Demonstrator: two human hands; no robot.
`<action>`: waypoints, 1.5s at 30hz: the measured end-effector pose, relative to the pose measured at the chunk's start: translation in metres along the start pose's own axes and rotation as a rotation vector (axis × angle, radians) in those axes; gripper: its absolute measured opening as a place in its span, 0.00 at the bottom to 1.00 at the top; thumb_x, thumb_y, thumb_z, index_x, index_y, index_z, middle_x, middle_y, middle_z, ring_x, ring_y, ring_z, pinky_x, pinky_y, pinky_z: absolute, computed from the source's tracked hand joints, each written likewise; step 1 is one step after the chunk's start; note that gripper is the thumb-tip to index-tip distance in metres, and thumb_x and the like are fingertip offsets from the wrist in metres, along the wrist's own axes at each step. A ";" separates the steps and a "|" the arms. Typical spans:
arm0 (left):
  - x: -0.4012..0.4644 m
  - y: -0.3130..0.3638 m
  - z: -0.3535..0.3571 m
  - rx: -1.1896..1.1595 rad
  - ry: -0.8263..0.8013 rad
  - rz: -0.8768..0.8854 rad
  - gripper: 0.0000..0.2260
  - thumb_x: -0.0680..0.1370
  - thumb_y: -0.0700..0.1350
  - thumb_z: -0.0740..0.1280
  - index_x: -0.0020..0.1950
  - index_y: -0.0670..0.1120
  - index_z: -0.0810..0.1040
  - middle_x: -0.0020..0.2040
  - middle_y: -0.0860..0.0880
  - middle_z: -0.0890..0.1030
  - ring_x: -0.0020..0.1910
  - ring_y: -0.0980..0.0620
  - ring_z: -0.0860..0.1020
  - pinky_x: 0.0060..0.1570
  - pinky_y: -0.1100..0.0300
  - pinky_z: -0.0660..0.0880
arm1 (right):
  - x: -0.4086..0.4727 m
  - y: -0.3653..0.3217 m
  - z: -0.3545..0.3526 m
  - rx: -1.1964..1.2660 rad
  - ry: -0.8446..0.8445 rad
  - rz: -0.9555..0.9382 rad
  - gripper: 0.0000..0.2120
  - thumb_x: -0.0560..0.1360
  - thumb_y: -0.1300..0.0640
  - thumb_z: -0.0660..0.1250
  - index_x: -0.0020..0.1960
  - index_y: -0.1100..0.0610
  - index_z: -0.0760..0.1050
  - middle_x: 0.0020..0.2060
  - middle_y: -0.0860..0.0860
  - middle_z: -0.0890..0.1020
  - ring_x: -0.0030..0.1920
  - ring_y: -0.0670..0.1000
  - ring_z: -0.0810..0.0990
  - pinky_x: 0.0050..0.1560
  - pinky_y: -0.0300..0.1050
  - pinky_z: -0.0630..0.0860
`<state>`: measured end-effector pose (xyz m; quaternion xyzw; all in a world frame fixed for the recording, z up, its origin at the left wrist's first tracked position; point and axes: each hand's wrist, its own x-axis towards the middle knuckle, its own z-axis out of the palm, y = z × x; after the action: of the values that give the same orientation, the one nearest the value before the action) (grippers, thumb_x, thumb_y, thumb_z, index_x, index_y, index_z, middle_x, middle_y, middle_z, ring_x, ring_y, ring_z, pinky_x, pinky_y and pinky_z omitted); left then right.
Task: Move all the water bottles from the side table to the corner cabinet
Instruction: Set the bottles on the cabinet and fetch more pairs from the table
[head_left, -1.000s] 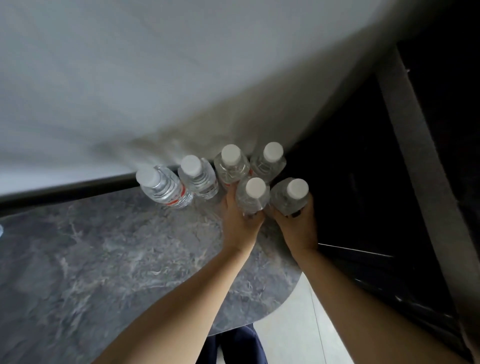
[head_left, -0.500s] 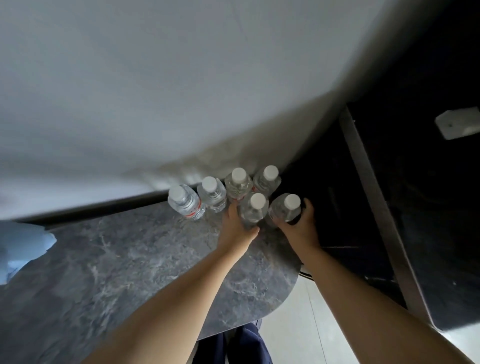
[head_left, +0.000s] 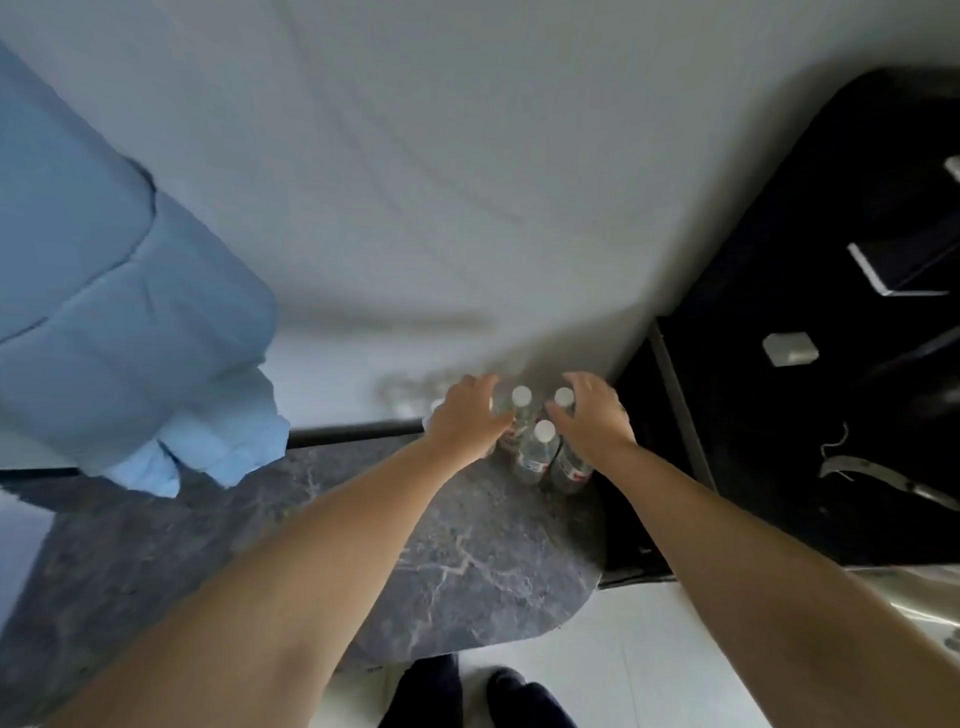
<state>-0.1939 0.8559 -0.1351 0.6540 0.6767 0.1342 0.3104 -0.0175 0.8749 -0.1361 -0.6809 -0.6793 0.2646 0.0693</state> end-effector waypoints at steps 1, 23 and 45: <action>-0.012 -0.004 -0.011 0.058 0.035 -0.006 0.21 0.78 0.50 0.63 0.70 0.47 0.68 0.67 0.44 0.72 0.66 0.44 0.70 0.62 0.50 0.70 | -0.003 -0.010 -0.002 -0.093 -0.026 -0.057 0.27 0.80 0.46 0.59 0.76 0.54 0.60 0.75 0.52 0.63 0.75 0.55 0.60 0.74 0.58 0.59; -0.455 -0.191 -0.078 0.120 0.564 -0.964 0.22 0.80 0.57 0.58 0.71 0.47 0.69 0.67 0.45 0.73 0.66 0.46 0.72 0.61 0.51 0.71 | -0.244 -0.292 0.154 -0.657 -0.341 -1.159 0.21 0.81 0.45 0.52 0.71 0.49 0.68 0.73 0.51 0.68 0.73 0.54 0.64 0.72 0.58 0.58; -0.984 -0.290 -0.030 -0.224 0.928 -1.629 0.21 0.80 0.56 0.58 0.70 0.47 0.69 0.68 0.44 0.71 0.67 0.44 0.70 0.63 0.49 0.69 | -0.759 -0.484 0.389 -0.752 -0.619 -1.844 0.21 0.81 0.44 0.53 0.69 0.53 0.70 0.66 0.54 0.73 0.65 0.56 0.73 0.70 0.58 0.64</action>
<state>-0.4916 -0.1219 -0.0421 -0.1723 0.9646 0.1873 0.0692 -0.5762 0.0744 -0.0457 0.2221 -0.9626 0.0435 -0.1491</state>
